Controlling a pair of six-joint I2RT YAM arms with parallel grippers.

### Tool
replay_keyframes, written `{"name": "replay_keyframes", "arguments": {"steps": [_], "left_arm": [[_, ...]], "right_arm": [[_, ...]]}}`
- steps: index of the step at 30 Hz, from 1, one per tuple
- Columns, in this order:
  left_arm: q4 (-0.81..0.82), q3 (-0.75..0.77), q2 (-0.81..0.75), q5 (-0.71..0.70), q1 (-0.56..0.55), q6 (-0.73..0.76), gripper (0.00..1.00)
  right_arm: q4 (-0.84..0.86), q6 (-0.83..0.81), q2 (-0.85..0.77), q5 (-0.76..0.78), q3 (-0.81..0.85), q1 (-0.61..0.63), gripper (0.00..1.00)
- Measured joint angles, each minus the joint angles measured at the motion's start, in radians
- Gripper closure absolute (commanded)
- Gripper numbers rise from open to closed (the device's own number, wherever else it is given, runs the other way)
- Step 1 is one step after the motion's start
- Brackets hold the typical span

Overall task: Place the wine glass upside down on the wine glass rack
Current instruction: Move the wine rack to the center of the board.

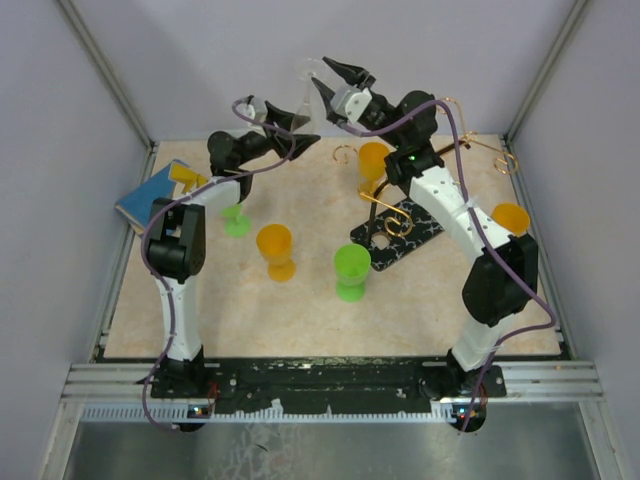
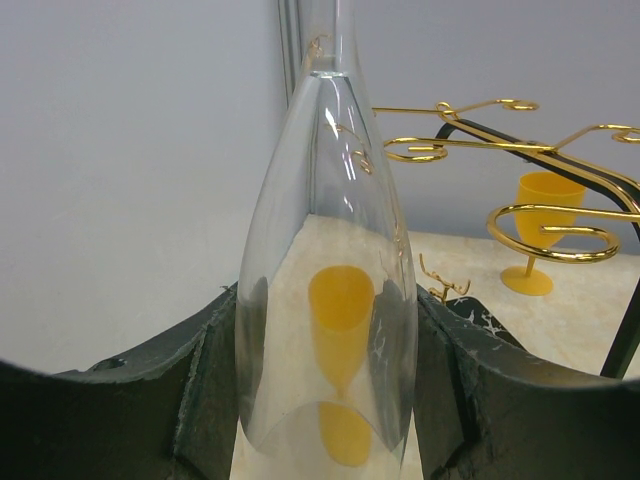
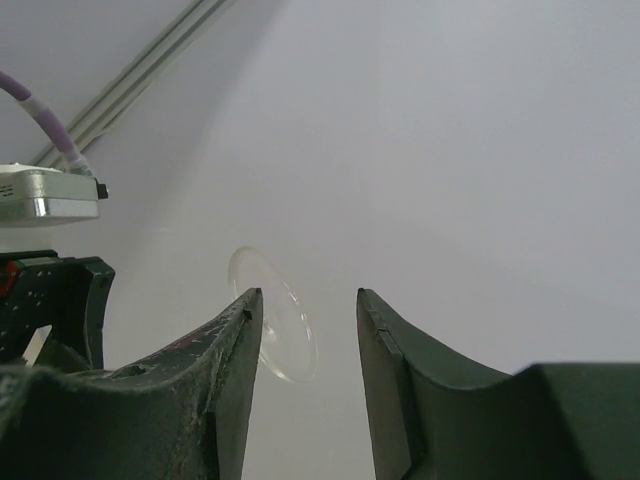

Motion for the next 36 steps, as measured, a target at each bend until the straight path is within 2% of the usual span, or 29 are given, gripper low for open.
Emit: {"name": "replay_keyframes", "arguments": {"steps": [15, 25, 29, 36], "left_arm": [[-0.002, 0.000, -0.010, 0.006, 0.000, 0.003, 0.40], [-0.003, -0.026, -0.035, 0.015, 0.000, 0.007, 0.40], [-0.014, -0.041, -0.038, 0.017, 0.002, 0.007, 0.40], [-0.024, -0.043, -0.039, 0.018, 0.003, 0.006, 0.34]], "right_arm": [[-0.070, -0.024, -0.003, -0.014, -0.014, 0.006, 0.57], [-0.071, -0.084, 0.013, 0.008, -0.013, 0.012, 0.70], [-0.083, -0.122, 0.026, 0.020, -0.004, 0.016, 0.79], [-0.122, -0.197, 0.027, 0.044, 0.008, 0.018, 0.91]]}}
